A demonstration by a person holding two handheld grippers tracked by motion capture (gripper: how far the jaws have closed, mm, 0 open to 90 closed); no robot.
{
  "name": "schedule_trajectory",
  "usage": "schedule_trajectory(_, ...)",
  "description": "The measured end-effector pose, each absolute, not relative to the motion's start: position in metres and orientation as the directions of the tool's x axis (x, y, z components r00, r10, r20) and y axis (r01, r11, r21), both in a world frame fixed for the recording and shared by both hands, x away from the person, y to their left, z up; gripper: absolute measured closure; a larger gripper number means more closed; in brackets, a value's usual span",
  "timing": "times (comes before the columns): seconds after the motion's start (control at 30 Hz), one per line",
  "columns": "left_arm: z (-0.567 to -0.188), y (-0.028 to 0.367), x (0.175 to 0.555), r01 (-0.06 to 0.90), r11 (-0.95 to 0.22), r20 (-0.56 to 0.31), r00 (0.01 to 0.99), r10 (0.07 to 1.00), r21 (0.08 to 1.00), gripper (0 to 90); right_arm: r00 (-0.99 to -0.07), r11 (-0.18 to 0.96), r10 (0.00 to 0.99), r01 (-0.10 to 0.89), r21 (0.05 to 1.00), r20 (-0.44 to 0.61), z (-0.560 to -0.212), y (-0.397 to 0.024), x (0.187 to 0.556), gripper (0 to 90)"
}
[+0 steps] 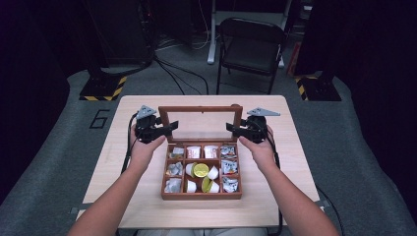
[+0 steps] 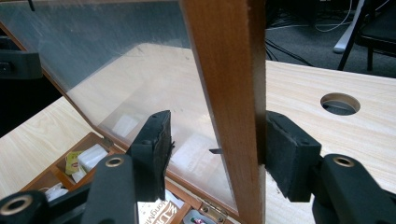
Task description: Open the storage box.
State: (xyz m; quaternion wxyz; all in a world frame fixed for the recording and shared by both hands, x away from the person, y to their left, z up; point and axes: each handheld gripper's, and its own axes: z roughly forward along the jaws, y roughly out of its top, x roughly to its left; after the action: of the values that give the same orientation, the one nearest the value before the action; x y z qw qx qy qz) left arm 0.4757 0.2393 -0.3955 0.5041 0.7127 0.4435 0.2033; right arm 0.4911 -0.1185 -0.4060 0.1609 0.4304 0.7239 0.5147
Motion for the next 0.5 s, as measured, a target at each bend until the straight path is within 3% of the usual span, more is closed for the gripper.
schedule_trajectory(0.5,-0.415,0.24,0.481,0.461,-0.092,-0.175,0.504,0.846,0.883,38.6,-0.567,0.075,0.793,0.453,0.888,0.223,-0.408,-0.121,0.497,47.4)
